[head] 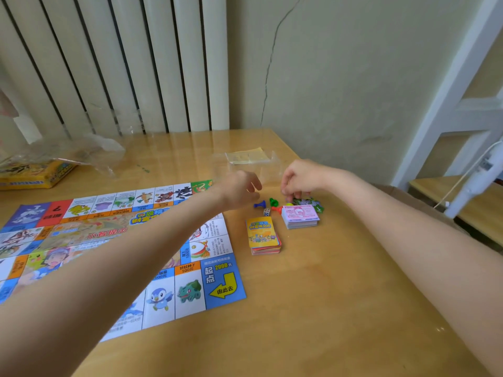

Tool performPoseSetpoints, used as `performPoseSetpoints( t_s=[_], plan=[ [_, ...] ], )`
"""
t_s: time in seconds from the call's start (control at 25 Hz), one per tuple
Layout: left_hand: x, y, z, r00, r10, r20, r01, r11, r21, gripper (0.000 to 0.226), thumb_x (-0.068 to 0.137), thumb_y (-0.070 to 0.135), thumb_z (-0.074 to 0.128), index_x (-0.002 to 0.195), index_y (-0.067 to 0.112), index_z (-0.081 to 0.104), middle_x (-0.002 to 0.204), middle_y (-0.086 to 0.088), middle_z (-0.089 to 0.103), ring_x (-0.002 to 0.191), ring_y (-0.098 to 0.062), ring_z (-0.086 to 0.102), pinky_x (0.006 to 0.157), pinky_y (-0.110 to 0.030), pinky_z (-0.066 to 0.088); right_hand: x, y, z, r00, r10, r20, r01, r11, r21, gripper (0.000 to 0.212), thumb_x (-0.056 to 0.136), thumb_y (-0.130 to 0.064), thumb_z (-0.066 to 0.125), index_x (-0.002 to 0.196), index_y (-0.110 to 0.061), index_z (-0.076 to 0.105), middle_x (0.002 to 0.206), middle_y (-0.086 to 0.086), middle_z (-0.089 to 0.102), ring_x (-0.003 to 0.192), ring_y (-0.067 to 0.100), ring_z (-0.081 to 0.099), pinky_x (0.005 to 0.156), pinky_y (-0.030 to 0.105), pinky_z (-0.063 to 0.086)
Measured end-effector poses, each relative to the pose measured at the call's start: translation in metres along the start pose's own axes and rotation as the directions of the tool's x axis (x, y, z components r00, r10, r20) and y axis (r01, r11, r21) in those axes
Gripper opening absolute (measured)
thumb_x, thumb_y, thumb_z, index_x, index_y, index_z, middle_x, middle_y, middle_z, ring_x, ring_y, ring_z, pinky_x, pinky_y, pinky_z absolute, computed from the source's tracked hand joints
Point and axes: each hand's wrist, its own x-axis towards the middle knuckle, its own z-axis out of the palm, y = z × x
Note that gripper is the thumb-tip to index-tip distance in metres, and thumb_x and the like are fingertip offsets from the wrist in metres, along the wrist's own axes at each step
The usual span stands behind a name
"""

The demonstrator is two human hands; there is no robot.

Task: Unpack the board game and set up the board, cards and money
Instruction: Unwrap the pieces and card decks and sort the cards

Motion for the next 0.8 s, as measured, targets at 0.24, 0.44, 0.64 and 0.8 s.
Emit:
performPoseSetpoints(
  t_s=[0.24,0.44,0.64,0.8],
  plan=[
    [-0.036,0.0,-0.004,0.967,-0.136,0.215,0.142,0.99,-0.013,0.032,0.094,0.029,0.052,0.114,0.006,0.062,0.11,-0.013,0.064,0.087,-0.022,0.058,0.071,-0.024,0.046,-0.039,-0.046,0.005,0.986,-0.144,0.081,0.146,0.989,-0.015,0.01,0.083,-0.01,0.067,0.092,-0.008,0.064,0.078,0.002,0.066,0.056,0.009,0.056,0.047,0.015,0.043],
    [-0.042,0.003,0.01,0.966,-0.133,0.221,0.145,0.989,-0.039,0.046,0.092,0.035,0.054,0.128,0.008,0.047,0.132,-0.009,0.052,0.118,-0.024,0.05,0.092,-0.027,0.04,-0.063,-0.061,0.042,0.995,0.009,0.103,0.002,0.995,-0.104,0.025,0.084,-0.028,0.066,0.087,-0.009,0.05,0.085,0.016,0.067,0.058,0.022,0.063,0.054,0.025,0.044],
    [-0.047,0.015,0.016,0.959,-0.145,0.246,0.127,0.988,0.087,0.048,0.091,0.035,0.053,0.13,0.006,0.047,0.12,-0.009,0.054,0.109,-0.024,0.052,0.086,-0.03,0.041,-0.065,-0.059,0.049,0.987,0.118,0.111,-0.122,0.992,0.023,0.026,0.08,-0.02,0.072,0.082,-0.01,0.049,0.073,0.01,0.062,0.047,0.014,0.061,0.055,0.022,0.049],
    [-0.046,0.021,0.017,0.943,-0.159,0.292,0.112,0.979,0.172,0.039,0.092,0.034,0.05,0.115,0.003,0.053,0.103,-0.009,0.05,0.092,-0.022,0.049,0.07,-0.029,0.039,-0.065,-0.066,0.046,0.975,0.167,0.148,-0.173,0.985,0.03,0.027,0.078,-0.014,0.074,0.088,-0.006,0.05,0.071,0.01,0.055,0.033,0.009,0.057,0.046,0.02,0.051]
  ],
)
